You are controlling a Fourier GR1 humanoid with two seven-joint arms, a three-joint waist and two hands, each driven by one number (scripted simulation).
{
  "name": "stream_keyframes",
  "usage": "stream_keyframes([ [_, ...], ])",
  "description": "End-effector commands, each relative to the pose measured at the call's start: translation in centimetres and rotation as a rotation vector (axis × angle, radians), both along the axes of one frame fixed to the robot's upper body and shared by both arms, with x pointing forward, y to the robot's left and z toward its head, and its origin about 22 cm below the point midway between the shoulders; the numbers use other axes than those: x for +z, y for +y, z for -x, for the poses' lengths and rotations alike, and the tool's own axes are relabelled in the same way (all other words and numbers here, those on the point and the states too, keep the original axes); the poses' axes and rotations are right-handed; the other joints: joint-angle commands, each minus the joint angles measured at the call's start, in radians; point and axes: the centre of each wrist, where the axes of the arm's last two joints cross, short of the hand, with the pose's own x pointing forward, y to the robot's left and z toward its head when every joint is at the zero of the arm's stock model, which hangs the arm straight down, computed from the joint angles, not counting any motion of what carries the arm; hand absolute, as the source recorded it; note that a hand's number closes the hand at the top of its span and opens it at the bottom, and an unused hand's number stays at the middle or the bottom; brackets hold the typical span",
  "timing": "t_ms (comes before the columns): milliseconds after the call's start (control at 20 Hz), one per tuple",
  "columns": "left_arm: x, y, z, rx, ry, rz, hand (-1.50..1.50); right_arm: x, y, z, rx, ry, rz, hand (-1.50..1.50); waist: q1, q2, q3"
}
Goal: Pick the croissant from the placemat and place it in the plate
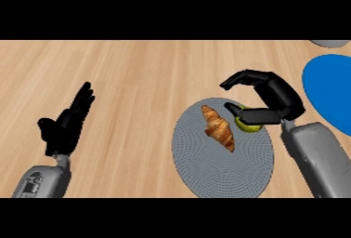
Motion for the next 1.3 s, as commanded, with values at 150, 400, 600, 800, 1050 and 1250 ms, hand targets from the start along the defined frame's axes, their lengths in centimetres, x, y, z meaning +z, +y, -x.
stream_keyframes([
  [150,0.5,-1.6,-0.7,-0.013,0.090,0.029,0.00,-4.6,-2.9,-1.8,0.301,0.006,-0.100,-1.50,-0.011,0.011,0.005],
  [400,0.8,0.4,-1.1,0.004,0.104,0.024,0.00,-3.1,-3.1,-3.9,0.409,-0.135,0.145,-1.50,-0.004,0.009,0.003],
  [600,0.0,-0.1,0.0,0.008,0.107,0.023,0.00,-2.9,-4.4,-4.6,0.474,-0.137,0.273,-1.50,-0.022,0.000,0.002],
  [800,0.5,0.8,-0.3,0.041,0.124,0.025,0.00,-2.1,-2.6,-6.3,0.488,-0.173,0.321,-1.50,-0.044,-0.006,0.000],
  [1050,0.8,0.3,-0.2,0.046,0.110,0.025,0.00,-1.2,-2.4,-7.0,0.545,-0.152,0.488,-1.50,-0.046,-0.009,0.000],
  [1250,0.3,0.8,-1.0,0.030,0.114,0.027,0.00,-1.3,0.1,-7.5,0.598,-0.188,0.613,-1.50,-0.052,-0.006,0.000],
])
